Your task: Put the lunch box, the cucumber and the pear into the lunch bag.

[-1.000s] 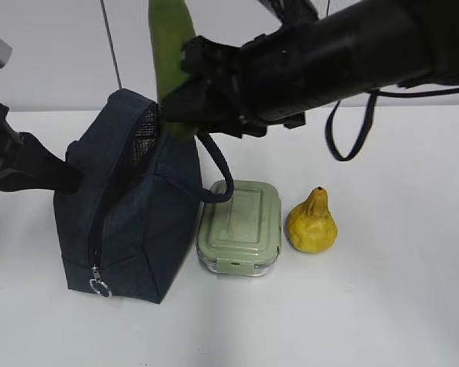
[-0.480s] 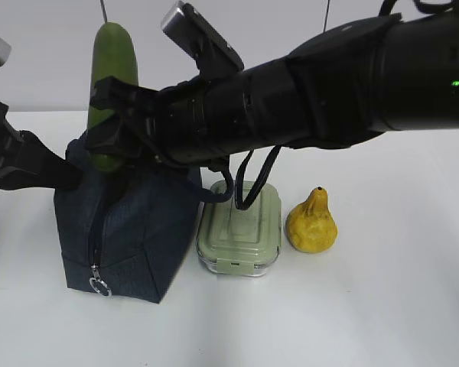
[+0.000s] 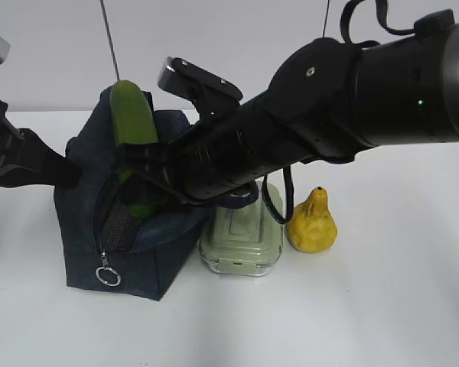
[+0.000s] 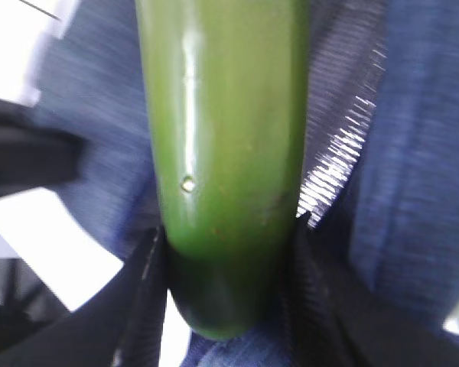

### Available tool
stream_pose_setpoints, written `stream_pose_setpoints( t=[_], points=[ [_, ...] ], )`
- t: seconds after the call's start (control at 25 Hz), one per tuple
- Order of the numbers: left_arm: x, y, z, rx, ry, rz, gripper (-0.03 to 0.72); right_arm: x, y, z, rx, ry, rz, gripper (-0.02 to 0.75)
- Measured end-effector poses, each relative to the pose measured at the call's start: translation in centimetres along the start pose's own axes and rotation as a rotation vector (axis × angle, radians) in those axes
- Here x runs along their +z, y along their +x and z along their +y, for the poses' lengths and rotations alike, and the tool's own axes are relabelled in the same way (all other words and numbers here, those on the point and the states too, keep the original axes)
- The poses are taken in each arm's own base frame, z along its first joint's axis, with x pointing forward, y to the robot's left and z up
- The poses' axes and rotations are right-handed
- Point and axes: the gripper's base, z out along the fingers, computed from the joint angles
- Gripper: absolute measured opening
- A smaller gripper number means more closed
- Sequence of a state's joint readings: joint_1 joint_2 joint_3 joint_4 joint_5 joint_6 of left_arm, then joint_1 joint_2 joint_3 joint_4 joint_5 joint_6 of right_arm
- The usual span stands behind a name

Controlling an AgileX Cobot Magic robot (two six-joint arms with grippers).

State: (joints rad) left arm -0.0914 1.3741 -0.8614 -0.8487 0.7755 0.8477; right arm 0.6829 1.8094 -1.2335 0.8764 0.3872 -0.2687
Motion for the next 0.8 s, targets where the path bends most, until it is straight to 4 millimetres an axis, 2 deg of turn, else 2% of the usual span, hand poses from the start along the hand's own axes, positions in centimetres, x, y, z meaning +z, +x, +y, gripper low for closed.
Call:
stream_pose_setpoints(
  t=[0.28,0.56,0.6,0.64,0.72,0.76,0.8],
  points=[
    [0.0,0.0,-0.1,-0.006,0.005,-0.004,0.003,0.3,1.3,-1.8,-0.044,0.166,0.138,0.302],
    [0.0,0.0,-0.1,-0.005,0.006,-0.004,0.003,0.3,1.1,-1.6,-0.112,0.165,0.149,0.307],
    [0.0,0.0,-0.1,-0.005,0.006,-0.004,0.003,0.3,0.7,-1.2,-0.130,0.147,0.139,0.393],
    [0.0,0.0,-0.1,-0.005,0.006,-0.004,0.003,0.3,0.5,-1.1,-0.141,0.139,0.134,0.417],
    [0.0,0.0,-0.1,-0.005,0.006,-0.004,0.003,0.0,-0.3,-0.3,-0.163,0.109,0.109,0.545],
    [0.0,0.0,-0.1,-0.005,0.006,-0.004,0.003,-0.1,-0.6,0.0,-0.175,0.102,0.100,0.545],
    [0.0,0.0,-0.1,-0.005,0.006,-0.004,0.003,-0.1,-0.8,0.1,-0.184,0.098,0.096,0.585]
  ],
)
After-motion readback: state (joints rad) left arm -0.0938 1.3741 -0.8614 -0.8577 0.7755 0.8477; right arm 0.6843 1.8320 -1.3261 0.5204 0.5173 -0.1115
